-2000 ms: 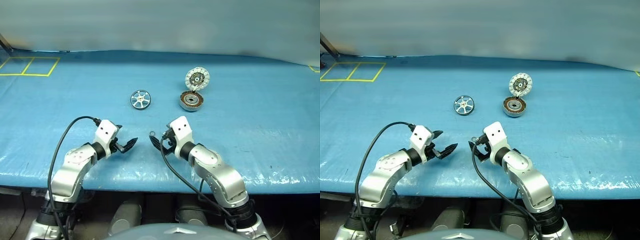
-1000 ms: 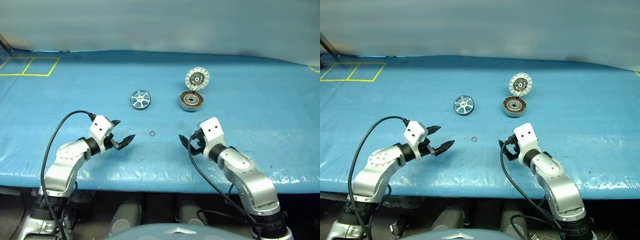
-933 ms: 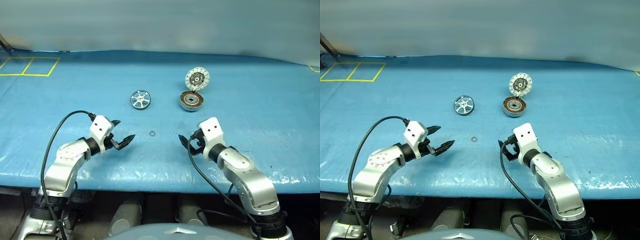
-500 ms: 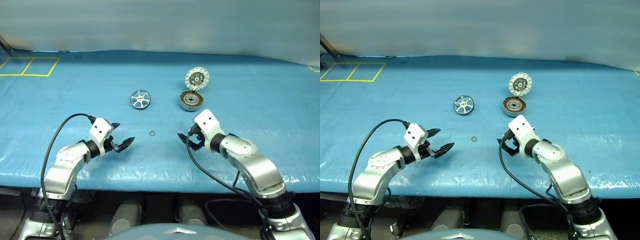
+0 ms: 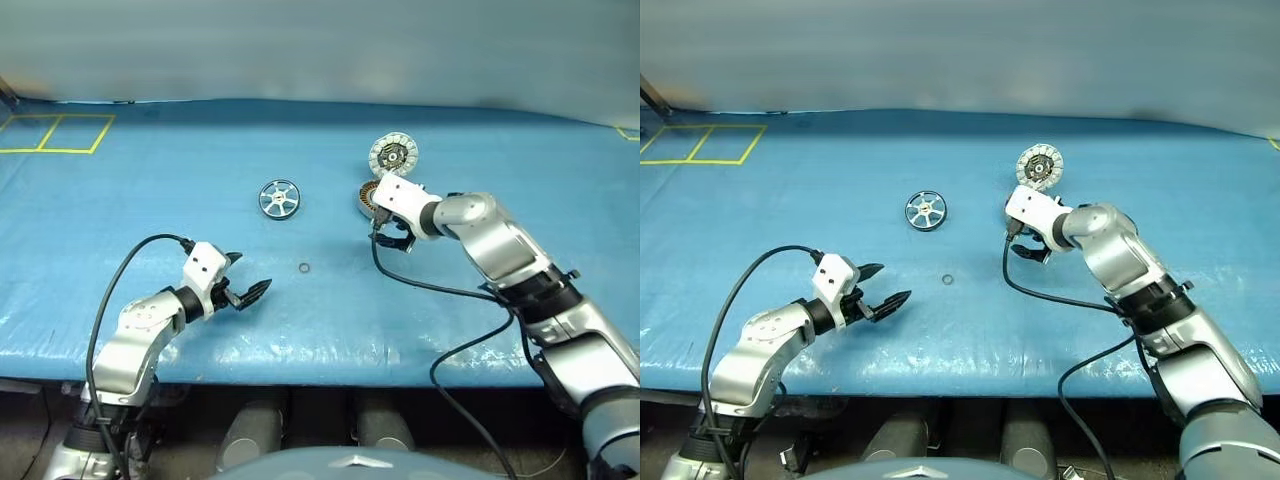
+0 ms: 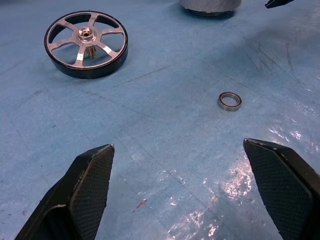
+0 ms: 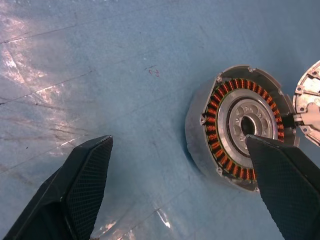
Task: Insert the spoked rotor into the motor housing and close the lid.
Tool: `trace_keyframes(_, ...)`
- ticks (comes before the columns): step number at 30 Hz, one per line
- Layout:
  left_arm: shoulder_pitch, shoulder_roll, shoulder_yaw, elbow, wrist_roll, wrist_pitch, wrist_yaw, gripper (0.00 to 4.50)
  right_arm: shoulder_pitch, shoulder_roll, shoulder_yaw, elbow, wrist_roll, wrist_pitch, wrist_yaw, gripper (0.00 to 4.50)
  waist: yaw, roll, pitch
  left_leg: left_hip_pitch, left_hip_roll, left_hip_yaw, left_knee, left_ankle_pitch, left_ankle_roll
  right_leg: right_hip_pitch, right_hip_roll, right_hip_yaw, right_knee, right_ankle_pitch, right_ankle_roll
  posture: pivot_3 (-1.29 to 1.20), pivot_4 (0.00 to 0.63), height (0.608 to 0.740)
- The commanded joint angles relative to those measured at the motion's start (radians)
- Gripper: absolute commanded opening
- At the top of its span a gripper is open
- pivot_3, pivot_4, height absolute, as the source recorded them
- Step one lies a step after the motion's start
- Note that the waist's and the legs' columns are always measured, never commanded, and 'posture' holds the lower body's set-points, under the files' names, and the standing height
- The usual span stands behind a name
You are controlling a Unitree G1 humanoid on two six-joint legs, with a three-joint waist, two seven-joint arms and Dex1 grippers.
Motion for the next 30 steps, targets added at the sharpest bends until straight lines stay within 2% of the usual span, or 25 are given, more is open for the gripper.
trace_keyframes(1,0.006,-0.005,0.001,-0.042,-0.005,-0.008,0.008,4.49,-0.100,0.046,0.006,0.147,-0.058,-0.114,0.023,4.48,-0.002,0.000,0.000,0.000,0.000,0.000,0.000,0.000,0.000,0.000,0.000,0.000,0.000,0.000,0.000,0.00,0.150,0.740)
trace_keyframes(9,0.012,-0.009,-0.011,-0.058,-0.009,-0.018,0.003,4.49,-0.174,0.138,-0.017,0.415,-0.127,-0.246,0.019,4.48,-0.001,0.000,0.000,0.000,-0.001,0.000,0.000,0.001,-0.002,0.000,0.001,0.002,0.000,0.001,0.000,0.00,0.150,0.740)
trace_keyframes(26,0.047,0.005,-0.022,-0.077,-0.021,-0.061,-0.053,4.49,-0.167,0.202,-0.083,0.593,-0.151,-0.284,0.033,4.48,-0.009,0.000,0.000,0.003,0.000,0.006,0.000,0.000,0.000,-0.001,0.002,0.010,0.001,0.003,0.001,0.00,0.150,0.740)
trace_keyframes(29,0.048,0.006,-0.023,-0.074,-0.019,-0.065,-0.054,4.50,-0.166,0.208,-0.084,0.599,-0.159,-0.285,0.039,3.93,-0.009,0.000,0.000,0.003,0.000,0.007,0.000,0.000,0.001,-0.001,0.002,0.013,0.001,0.004,0.002,0.00,0.150,0.740)
trace_keyframes(30,0.048,0.006,-0.024,-0.074,-0.019,-0.066,-0.054,4.50,-0.166,0.209,-0.085,0.600,-0.160,-0.283,0.042,3.61,-0.009,0.000,0.000,0.004,0.000,0.007,0.000,-0.001,0.001,0.000,0.002,0.013,0.001,0.004,0.002,0.00,0.150,0.740)
